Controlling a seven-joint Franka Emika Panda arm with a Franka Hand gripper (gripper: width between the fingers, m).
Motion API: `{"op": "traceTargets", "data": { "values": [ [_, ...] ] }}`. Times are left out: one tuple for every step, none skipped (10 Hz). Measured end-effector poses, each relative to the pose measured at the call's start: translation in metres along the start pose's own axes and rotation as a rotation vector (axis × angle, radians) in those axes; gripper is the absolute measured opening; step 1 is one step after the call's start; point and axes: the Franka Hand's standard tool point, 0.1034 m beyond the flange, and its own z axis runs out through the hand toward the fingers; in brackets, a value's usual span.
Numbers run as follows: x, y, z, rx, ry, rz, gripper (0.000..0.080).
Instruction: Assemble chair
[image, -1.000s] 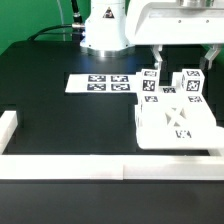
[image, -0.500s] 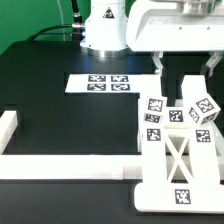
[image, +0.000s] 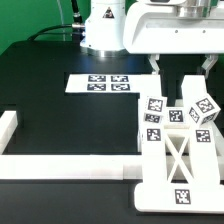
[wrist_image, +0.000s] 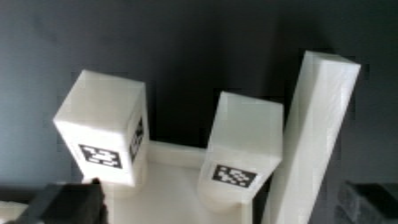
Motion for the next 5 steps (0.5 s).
{"op": "traceTargets", "data": {
  "values": [
    [0.004, 0.007, -0.006, 0.002, 0.0, -0.009, 0.0649],
    [0.009, 0.017, -0.014, 0.005, -0.008, 0.0, 0.0649],
    [0.015, 0.026, -0.021, 0.006, -0.018, 0.002, 0.0649],
    [0.022, 0.035, -0.027, 0.005, -0.016, 0.01, 0.0649],
    [0.021, 0.033, -0.025, 0.004, -0.012, 0.009, 0.0649]
  ]
}}
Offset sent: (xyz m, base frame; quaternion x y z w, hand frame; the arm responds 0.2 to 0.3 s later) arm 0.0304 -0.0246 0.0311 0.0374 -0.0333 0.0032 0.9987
